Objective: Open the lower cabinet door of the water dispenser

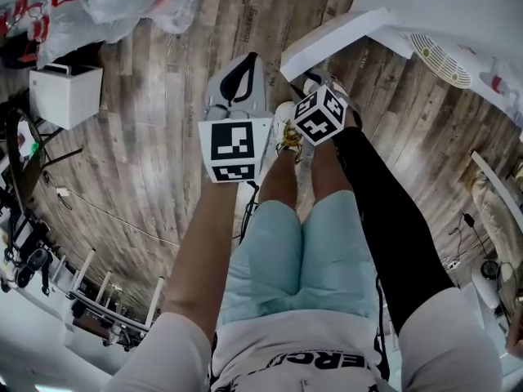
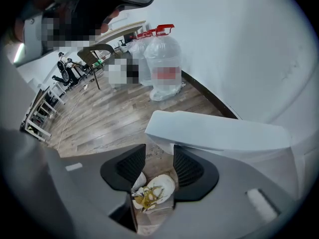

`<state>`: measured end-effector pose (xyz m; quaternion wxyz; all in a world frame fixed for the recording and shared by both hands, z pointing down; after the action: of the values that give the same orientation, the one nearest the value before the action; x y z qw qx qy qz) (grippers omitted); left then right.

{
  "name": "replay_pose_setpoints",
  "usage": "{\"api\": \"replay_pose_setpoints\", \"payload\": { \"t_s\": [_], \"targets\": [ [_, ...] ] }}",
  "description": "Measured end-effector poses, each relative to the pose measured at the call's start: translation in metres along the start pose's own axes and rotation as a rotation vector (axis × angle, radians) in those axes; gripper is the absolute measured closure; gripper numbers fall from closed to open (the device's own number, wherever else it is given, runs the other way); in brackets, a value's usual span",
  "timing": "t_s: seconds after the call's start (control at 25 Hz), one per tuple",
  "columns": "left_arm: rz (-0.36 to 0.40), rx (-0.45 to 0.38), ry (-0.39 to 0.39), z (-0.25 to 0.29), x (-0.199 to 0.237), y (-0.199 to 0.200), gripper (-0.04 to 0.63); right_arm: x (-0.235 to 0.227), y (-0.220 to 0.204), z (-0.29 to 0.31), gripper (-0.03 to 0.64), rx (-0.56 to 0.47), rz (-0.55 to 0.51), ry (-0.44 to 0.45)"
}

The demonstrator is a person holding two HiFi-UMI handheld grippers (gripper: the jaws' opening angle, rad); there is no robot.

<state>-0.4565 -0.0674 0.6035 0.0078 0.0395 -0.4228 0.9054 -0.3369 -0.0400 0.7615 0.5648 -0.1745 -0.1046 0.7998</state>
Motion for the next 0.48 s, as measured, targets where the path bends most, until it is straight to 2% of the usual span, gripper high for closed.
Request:
{"api": "replay_pose_setpoints", "payload": {
  "t_s": [0.48],
  "targets": [
    [-0.038, 0.03, 0.064, 0.014, 0.003, 0.001, 0.538, -0.023, 0.023, 0.01, 0.445, -0.016, -0.068, 0.041]
  ]
}}
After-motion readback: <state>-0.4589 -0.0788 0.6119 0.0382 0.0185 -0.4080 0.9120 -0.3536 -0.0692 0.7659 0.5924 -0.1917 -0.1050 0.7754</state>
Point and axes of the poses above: the fingertips, and each gripper's own axes: z forward along the fingers, x to its left, y out of its top, the point moved 4 cm from there along -z, backward along the fingers
